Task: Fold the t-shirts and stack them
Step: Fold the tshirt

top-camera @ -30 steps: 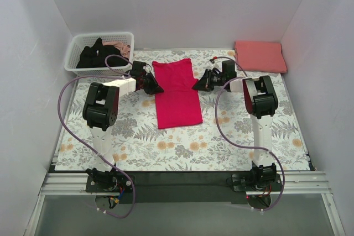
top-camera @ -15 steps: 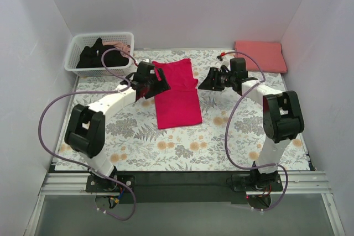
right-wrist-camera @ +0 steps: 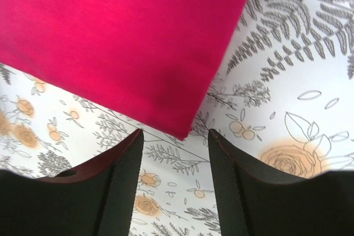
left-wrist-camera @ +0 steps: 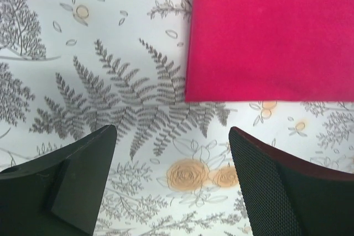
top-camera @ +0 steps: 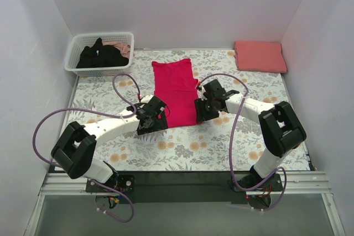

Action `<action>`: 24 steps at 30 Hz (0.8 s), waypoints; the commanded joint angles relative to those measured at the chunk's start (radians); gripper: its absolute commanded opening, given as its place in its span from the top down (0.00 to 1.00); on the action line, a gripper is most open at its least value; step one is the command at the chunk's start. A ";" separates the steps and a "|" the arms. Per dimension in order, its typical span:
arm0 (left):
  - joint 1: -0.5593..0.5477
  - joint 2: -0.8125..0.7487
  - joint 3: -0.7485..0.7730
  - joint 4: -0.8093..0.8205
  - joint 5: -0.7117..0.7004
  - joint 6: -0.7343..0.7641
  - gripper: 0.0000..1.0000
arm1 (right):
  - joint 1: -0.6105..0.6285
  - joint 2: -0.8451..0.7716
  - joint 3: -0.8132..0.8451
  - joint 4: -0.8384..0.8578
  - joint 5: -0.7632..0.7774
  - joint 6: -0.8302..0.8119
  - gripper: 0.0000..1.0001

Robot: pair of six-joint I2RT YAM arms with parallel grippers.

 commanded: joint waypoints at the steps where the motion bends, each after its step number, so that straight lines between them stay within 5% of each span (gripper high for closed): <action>1: -0.015 -0.090 -0.008 -0.020 -0.054 -0.058 0.19 | 0.008 -0.038 0.000 -0.035 0.081 0.014 0.45; 24: -0.017 -0.064 -0.005 0.018 -0.056 -0.079 0.22 | 0.091 0.062 0.065 -0.035 0.205 0.065 0.53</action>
